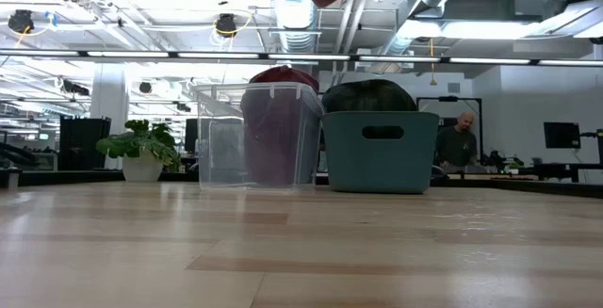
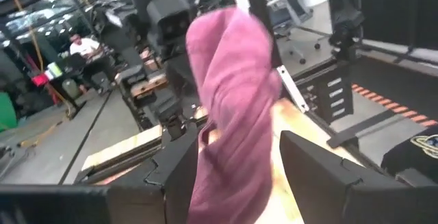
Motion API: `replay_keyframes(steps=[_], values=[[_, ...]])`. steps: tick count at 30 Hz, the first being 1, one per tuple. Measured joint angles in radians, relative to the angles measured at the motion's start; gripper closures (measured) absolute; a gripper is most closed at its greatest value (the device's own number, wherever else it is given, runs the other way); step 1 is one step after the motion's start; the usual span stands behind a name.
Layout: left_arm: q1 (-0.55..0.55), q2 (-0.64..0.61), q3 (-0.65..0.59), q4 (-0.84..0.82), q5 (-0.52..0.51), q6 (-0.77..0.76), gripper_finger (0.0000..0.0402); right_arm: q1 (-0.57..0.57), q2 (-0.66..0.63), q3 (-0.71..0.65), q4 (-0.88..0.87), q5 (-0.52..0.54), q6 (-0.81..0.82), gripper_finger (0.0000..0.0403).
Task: Pick & Place hat
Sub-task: Put the red cap into the transparent bin
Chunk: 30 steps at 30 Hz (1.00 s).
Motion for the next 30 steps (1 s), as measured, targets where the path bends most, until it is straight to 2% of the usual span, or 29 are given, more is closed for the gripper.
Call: replay_keyframes(steps=[11, 30], values=[[0.066, 0.083, 0.0, 0.011, 0.0, -0.006, 0.0197, 0.0, 0.0, 0.0, 0.002, -0.002, -0.019, 0.0401], [0.065, 0.089, 0.0, 0.097, 0.0, 0.031, 0.0197, 0.0, 0.0, 0.0, 0.007, -0.002, -0.011, 0.0401]])
